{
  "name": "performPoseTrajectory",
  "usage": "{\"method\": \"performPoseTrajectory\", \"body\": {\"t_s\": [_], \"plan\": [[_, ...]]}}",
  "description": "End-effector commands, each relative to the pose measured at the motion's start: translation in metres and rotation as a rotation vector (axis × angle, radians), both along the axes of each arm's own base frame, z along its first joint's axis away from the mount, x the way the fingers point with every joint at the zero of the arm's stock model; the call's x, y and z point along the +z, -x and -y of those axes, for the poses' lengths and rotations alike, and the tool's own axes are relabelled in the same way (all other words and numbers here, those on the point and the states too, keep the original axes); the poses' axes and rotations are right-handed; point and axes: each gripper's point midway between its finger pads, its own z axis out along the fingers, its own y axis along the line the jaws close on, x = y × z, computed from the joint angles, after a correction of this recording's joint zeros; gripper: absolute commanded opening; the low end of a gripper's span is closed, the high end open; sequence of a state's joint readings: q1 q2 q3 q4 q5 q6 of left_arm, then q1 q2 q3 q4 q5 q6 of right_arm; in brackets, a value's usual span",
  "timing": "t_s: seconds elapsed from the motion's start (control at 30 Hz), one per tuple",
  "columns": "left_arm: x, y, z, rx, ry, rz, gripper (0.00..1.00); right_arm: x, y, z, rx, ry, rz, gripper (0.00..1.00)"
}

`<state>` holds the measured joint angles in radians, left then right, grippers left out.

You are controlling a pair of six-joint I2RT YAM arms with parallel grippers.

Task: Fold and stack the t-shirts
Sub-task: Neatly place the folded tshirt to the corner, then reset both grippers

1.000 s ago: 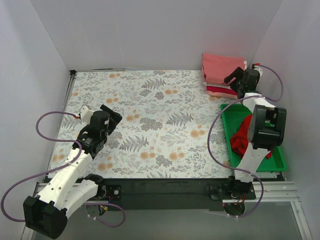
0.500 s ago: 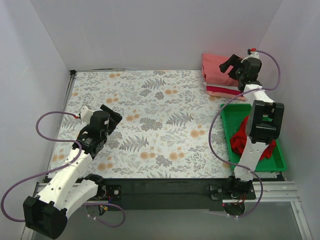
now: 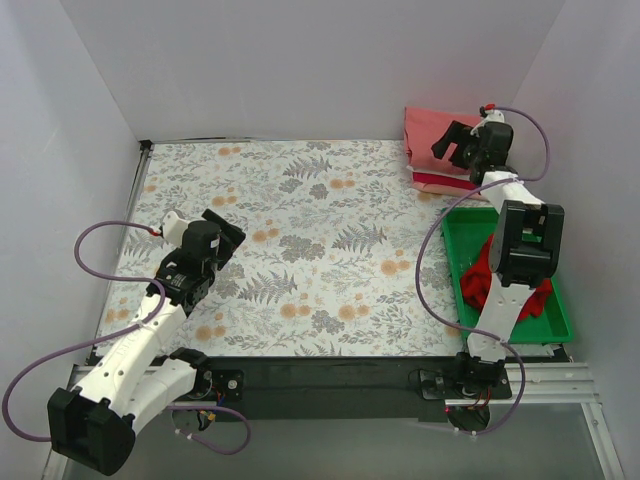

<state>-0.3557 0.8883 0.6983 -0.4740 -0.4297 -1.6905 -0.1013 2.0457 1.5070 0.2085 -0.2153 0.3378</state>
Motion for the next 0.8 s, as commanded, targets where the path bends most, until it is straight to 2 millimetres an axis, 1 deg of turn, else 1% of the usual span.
{"method": "performPoseTrajectory", "body": {"t_s": [0.0,0.03,0.07,0.1,0.13,0.17,0.2,0.27,0.3,0.33,0.37,0.4,0.43,0.47,0.5,0.57,0.6,0.63,0.67,0.7,0.73,0.77], "plan": [[0.012,-0.001,-0.001,0.000,0.000,0.034,0.96,0.111,0.017,-0.013,0.021,0.199,0.218,0.98],[0.012,-0.001,0.000,-0.002,0.001,0.035,0.96,0.111,0.025,-0.008,-0.027,0.240,0.209,0.98],[0.012,-0.001,0.000,-0.005,0.005,0.036,0.96,0.120,0.033,-0.007,-0.043,0.278,0.223,0.98],[0.012,0.000,0.001,-0.010,0.009,0.033,0.96,0.152,0.049,-0.014,-0.048,0.280,0.283,0.98],[0.011,0.000,0.002,-0.013,0.009,0.033,0.96,0.158,0.058,-0.004,-0.101,0.294,0.287,0.98],[0.011,0.000,0.003,-0.018,0.009,0.030,0.96,0.155,0.069,0.000,-0.129,0.291,0.272,0.98],[0.012,0.001,0.003,-0.019,0.013,0.030,0.96,0.179,0.088,0.001,-0.149,0.280,0.314,0.98],[0.013,0.001,0.006,-0.032,0.024,0.034,0.96,0.181,0.112,0.008,-0.190,0.275,0.298,0.98],[0.014,0.002,0.006,-0.034,0.028,0.037,0.96,0.182,0.135,0.009,-0.206,0.262,0.299,0.98],[0.014,0.002,0.006,-0.034,0.031,0.036,0.96,0.178,0.148,0.010,-0.216,0.257,0.292,0.98],[0.014,0.003,0.006,-0.034,0.034,0.040,0.96,0.168,0.162,0.010,-0.221,0.241,0.277,0.98],[0.017,0.004,0.006,-0.033,0.037,0.050,0.96,0.154,0.188,0.006,-0.209,0.223,0.272,0.98],[0.017,0.004,0.005,-0.029,0.036,0.052,0.96,0.142,0.201,0.003,-0.201,0.198,0.261,0.98],[0.018,0.005,0.004,-0.029,0.034,0.056,0.96,0.135,0.214,-0.002,-0.181,0.173,0.262,0.98],[0.019,0.005,0.003,-0.026,0.035,0.061,0.96,0.117,0.237,-0.007,-0.167,0.144,0.253,0.98],[0.020,0.006,0.003,-0.022,0.039,0.065,0.96,0.104,0.259,-0.019,-0.117,0.101,0.252,0.98],[0.018,0.006,0.004,-0.026,0.038,0.062,0.96,0.107,0.275,-0.026,-0.086,0.078,0.288,0.98],[0.018,0.006,0.004,-0.028,0.037,0.060,0.96,0.081,0.285,-0.031,-0.053,0.067,0.251,0.98],[0.017,0.007,0.005,-0.032,0.041,0.057,0.96,0.073,0.293,-0.037,-0.029,0.042,0.244,0.98],[0.016,0.007,0.005,-0.036,0.042,0.054,0.96,0.073,0.303,-0.038,-0.029,0.030,0.261,0.98],[0.015,0.007,0.006,-0.038,0.045,0.052,0.96,0.057,0.308,-0.038,-0.034,0.023,0.233,0.98],[0.013,0.008,0.007,-0.044,0.047,0.046,0.96,0.055,0.311,-0.037,-0.045,0.019,0.231,0.98]]}}
